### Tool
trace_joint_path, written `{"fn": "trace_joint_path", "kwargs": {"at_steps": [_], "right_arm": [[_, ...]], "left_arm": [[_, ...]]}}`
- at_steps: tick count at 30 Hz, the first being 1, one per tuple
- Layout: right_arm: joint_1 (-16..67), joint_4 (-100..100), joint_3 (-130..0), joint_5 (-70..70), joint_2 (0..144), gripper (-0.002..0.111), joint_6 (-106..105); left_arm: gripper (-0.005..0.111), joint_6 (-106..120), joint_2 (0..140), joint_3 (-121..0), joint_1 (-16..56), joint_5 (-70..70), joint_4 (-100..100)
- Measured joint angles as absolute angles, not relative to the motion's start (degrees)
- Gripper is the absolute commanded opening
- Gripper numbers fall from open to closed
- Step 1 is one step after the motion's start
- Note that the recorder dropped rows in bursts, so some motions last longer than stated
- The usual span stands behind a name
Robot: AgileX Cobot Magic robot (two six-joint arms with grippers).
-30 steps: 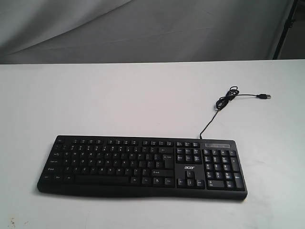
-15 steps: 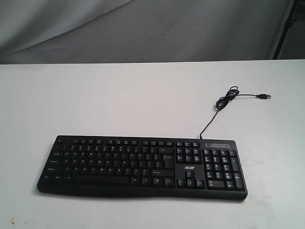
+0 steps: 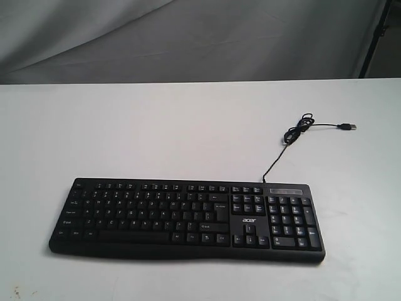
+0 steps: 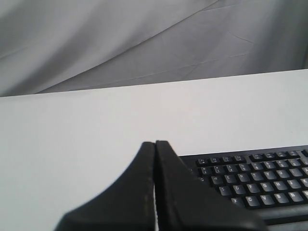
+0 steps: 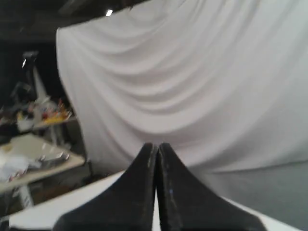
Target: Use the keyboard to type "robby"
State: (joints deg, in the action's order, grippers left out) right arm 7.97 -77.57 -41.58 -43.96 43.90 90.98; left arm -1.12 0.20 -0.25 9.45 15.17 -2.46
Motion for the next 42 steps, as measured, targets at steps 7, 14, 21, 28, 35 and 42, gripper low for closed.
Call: {"fn": "trace_joint_path", "kwargs": {"at_steps": [7,14,21,28,35,42], "right_arm": [[8.0,-98.3,-59.7,-58.9,68.0,0.0,98.4],[13.4,-100.0,-66.5,-59.7,79.7,0.0,92.5],[24.7,-100.1,-67.8,-49.2,86.5,0.0,84.8],[34.8,-100.1,-67.7,-37.2,93.9,0.0,73.4],[45.7,-100.5,-65.4,-0.4,95.5,0.0,59.6],[48.9,-83.2,-69.1,1.2,92.7,0.0,51.5]], "left_arm": [[0.0,-1.1,0.2,-0.2,9.5,15.2,-2.5],[0.0,-1.1,0.2,-0.2,9.5,15.2,-2.5],[0.0,-1.1,0.2,-0.2,9.5,15.2,-2.5],[0.0,-1.1,0.2,-0.2,9.5,15.2,-2.5],[0.0,-1.1,0.2,-0.2,9.5,15.2,-2.5],[0.0,-1.1,0.2,-0.2,9.5,15.2,-2.5]]}}
